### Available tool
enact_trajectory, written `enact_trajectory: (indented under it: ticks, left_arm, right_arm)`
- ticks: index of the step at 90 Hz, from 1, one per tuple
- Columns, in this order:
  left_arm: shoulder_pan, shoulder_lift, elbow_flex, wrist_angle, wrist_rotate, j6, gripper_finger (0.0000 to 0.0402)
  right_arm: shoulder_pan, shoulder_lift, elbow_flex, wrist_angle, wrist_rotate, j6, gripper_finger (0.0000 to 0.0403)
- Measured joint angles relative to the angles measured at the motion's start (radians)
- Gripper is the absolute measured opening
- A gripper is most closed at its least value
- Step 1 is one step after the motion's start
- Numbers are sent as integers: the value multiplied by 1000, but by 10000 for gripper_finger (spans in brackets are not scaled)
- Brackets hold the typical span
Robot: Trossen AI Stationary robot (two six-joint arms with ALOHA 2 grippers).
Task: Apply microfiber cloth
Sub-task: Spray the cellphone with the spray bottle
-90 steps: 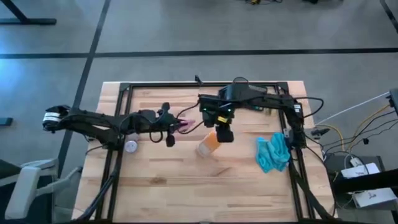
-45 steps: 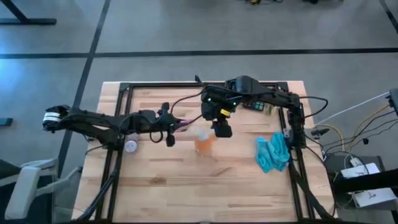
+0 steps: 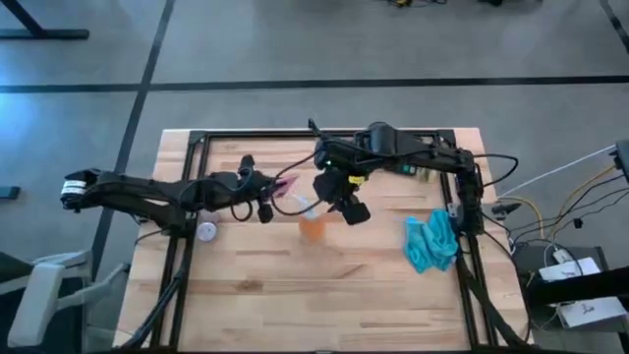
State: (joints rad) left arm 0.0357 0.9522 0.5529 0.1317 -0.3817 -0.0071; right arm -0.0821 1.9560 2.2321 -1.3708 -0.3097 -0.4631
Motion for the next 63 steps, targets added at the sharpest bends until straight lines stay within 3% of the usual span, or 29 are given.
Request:
enact_trajectory:
  ticks: [21, 42, 63]
  left_arm:
    - [-6, -110, -19, -167, -2, -32, 9]
    - [-6, -182, -105, -67, -2, -13, 9]
    - [-6, -242, -180, 50, -1, 13, 9]
  right_arm:
    - [1, 2, -235, 136, -33, -47, 117]
    - [20, 0, -358, 266, -7, -63, 73]
    - [65, -19, -378, 305, -4, -55, 48]
